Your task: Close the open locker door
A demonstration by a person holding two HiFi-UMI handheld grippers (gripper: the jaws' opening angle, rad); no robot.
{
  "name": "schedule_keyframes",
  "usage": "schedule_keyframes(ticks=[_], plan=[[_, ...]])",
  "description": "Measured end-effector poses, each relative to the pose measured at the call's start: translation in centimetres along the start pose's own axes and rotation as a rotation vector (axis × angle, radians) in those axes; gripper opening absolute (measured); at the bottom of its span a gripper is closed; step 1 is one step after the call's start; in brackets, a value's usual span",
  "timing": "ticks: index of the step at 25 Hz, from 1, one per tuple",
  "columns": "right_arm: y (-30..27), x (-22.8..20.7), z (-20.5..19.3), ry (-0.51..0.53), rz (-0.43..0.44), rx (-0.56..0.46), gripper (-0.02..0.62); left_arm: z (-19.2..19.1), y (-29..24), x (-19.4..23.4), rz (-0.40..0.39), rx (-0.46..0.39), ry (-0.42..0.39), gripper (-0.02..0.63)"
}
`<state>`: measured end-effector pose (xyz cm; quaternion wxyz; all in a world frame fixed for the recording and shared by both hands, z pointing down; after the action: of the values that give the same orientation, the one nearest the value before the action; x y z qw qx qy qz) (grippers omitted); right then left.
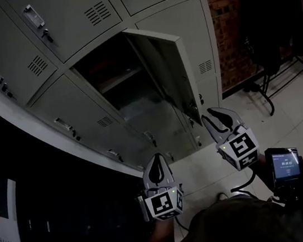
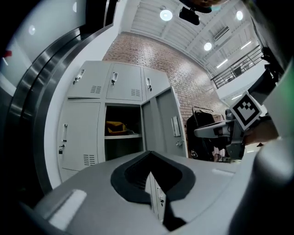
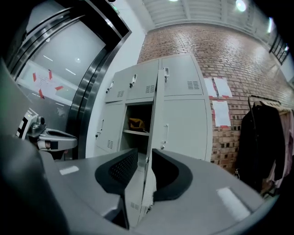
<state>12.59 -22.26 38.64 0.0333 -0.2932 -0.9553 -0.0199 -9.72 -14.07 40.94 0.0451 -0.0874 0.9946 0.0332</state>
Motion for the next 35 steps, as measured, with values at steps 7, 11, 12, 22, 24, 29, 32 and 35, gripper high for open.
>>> schedule_keyframes(ticks=[7,11,12,22,24,29,32,35], plan=[[-4.5,-3.0,0.8,0.026,0.064,-0.003,0.249,-0.1,-3.3,1.4,-0.014,-0.009,-0.010,0.002],[-6.5,-3.5,1.3,0.032,0.106,-0.002,0.261,0.0,-4.1,2.3,-0.011,-0.014,-0.011,0.002],[-7.0,-3.5,1.5,0.036,0.117,-0.006,0.259,0.0,-4.3,2.5,-0.008,-0.015,-0.011,0.002],[-8.7,-3.1,2.4,0.050,0.194,-0.047,0.162,-0.1,-4.4,2.9,0.043,-0.010,-0.022,0.002],[-8.6,-2.7,2.5,0.050,0.216,-0.052,0.157,0.0,-4.0,2.7,0.057,-0.009,-0.026,0.002],[-8.6,-1.2,2.6,0.040,0.272,-0.063,0.167,-0.3,-2.9,2.6,0.094,0.000,-0.035,0.002],[-8.7,-0.2,2.7,0.035,0.310,-0.068,0.175,0.0,-2.2,2.6,0.118,0.004,-0.038,0.002],[-8.9,1.1,2.8,0.027,0.337,-0.072,0.179,0.1,-1.5,3.2,0.138,0.003,-0.042,0.002]])
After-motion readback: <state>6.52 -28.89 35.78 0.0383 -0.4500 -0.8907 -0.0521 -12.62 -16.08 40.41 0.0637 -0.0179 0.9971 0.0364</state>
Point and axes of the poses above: the fingertips, and each gripper's own axes: y backward along the fingers, x to its left, z out of its top, the point moved 7 cm from there along y, backward along the fingers, and after that the axes turned 1 degree about -x, right-handed, at the moved point
